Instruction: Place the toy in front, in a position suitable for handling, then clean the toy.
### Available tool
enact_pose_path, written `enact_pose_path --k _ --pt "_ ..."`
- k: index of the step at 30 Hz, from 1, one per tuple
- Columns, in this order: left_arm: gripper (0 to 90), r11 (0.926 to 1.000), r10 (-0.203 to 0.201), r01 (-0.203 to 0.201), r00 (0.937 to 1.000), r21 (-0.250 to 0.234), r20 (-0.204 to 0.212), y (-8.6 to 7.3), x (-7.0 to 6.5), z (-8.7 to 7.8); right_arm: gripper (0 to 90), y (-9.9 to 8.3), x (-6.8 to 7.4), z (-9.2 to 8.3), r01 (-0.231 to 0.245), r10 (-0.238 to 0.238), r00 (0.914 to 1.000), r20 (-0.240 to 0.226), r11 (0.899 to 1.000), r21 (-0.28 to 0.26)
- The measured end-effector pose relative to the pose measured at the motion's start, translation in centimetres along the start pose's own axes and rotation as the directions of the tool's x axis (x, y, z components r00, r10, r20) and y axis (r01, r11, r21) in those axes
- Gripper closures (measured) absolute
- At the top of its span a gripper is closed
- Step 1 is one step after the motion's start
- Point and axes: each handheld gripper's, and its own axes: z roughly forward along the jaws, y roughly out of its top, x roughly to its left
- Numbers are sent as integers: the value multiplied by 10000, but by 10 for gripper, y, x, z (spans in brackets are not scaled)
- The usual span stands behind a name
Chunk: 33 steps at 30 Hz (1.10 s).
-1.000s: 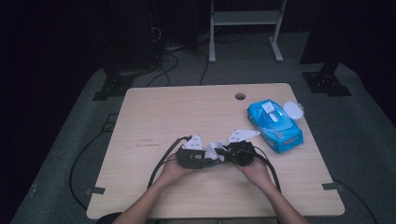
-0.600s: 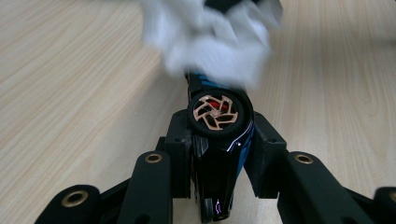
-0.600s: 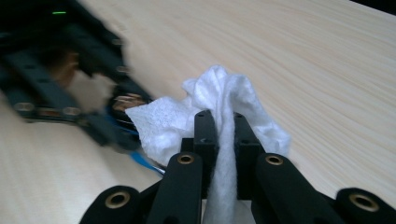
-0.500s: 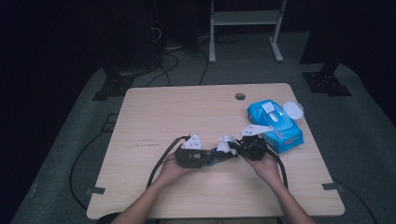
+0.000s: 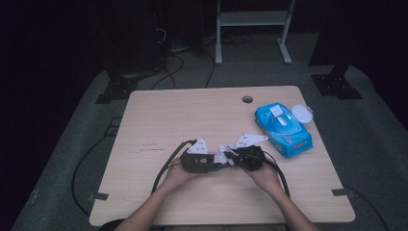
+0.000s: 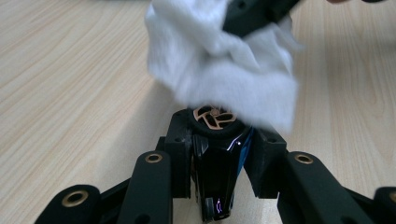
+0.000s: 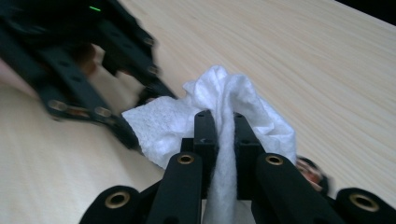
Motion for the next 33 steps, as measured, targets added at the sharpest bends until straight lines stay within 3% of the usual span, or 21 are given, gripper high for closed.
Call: enact_pose_path --k 3,6,13,21,24,27,29,33 --pt "656 10000 32 -32 10000 -6 21 0 1 0 834 -8 -17 -8 -426 426 9980 468 9991 -20" --pt "656 10000 28 -28 10000 -20 -5 0 1 0 833 -13 -29 -15 -905 913 9944 536 9957 -179" --pt "659 9999 132 -132 9999 -14 18 0 1 0 834 -12 -32 -16 -807 810 9944 681 9967 -75" --pt "658 9998 174 -174 9998 -16 86 0 3 0 834 -17 -41 -21 -1125 1132 9891 944 9936 -126" --pt "658 9999 167 -167 9998 -22 96 0 3 0 834 -16 -41 -20 -1135 1141 9891 929 9935 -118" --pt "657 9999 153 -153 9998 -21 101 0 3 0 834 -13 -35 -17 -1121 1131 9916 632 9935 -192" --pt "658 9999 140 -140 9999 -29 97 0 3 1 834 -9 -25 -11 -832 836 9964 149 9962 -242" --pt "658 9999 99 -99 9999 -30 91 0 3 1 834 -1 0 3 -279 268 9979 -584 9995 -179"
